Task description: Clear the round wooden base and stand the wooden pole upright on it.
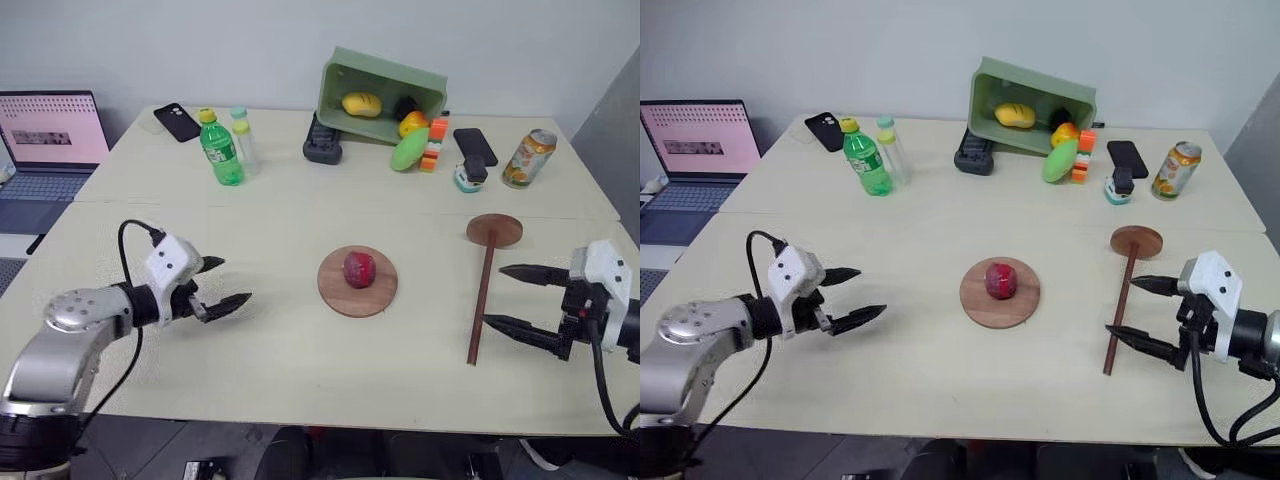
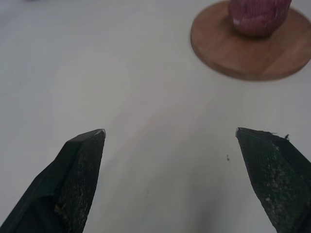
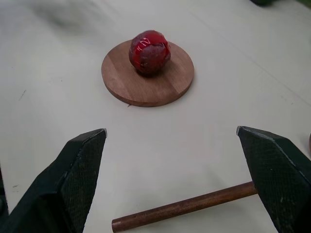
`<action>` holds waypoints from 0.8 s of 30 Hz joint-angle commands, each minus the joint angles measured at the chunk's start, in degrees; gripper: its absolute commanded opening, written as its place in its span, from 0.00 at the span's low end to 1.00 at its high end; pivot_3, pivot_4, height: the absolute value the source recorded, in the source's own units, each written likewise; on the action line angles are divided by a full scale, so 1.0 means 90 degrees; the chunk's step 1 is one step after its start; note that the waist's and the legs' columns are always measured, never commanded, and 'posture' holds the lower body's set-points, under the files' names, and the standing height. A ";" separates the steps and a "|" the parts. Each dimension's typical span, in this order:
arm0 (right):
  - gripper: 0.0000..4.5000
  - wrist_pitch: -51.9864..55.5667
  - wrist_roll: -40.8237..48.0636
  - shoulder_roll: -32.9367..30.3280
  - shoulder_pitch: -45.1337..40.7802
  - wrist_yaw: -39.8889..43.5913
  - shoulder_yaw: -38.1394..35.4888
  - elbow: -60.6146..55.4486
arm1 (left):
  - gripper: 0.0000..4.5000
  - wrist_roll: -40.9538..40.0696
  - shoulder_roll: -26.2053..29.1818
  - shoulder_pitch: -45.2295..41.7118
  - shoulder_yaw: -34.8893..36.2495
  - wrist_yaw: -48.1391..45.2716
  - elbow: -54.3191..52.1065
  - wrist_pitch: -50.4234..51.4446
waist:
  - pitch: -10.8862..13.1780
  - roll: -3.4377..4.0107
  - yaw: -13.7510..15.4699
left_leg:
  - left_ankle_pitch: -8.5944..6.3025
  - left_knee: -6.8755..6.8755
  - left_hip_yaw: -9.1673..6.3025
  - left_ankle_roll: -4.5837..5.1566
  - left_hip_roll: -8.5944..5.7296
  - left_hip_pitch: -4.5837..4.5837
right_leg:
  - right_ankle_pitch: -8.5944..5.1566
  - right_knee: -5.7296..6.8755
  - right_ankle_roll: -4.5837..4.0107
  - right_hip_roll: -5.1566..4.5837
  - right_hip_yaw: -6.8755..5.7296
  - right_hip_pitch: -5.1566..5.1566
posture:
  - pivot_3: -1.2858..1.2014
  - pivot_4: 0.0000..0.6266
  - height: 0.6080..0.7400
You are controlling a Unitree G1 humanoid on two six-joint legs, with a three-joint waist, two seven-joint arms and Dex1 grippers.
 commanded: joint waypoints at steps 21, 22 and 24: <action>1.00 -0.0483 -0.0657 0.0477 0.0634 -0.0116 -0.0674 0.0255 | 0.99 0.1022 -0.0327 -0.0794 -0.0889 -0.0022 0.0657 -0.1439 | 0.0002 0.0001 0.0000 | -0.0001 0.0000 0.0012 0.0001 -0.0001 -0.0001 | 0.0002 -0.0016 0.0002 0.0001 0.0010 0.0003 | 0.52 0.24 1.00; 1.00 -0.0478 -0.0658 0.0451 0.0583 -0.0109 -0.0660 0.0302 | 0.99 0.1062 -0.0357 -0.0774 -0.0874 0.0043 0.0664 -0.1487 | 0.0002 0.0001 -0.0007 | -0.0001 -0.0001 0.0011 0.0001 -0.0001 0.0000 | 0.0002 -0.0014 0.0002 0.0000 0.0010 0.0003 | 0.52 0.24 1.00; 1.00 -0.0496 -0.0661 0.0370 0.0487 -0.0039 -0.0570 0.0350 | 0.99 0.1105 -0.0325 -0.0667 -0.0842 0.0028 0.0604 -0.1596 | 0.0002 0.0001 -0.0019 | -0.0001 -0.0001 0.0011 0.0001 -0.0001 0.0000 | 0.0002 -0.0014 0.0002 0.0001 0.0008 0.0003 | 0.52 0.24 1.00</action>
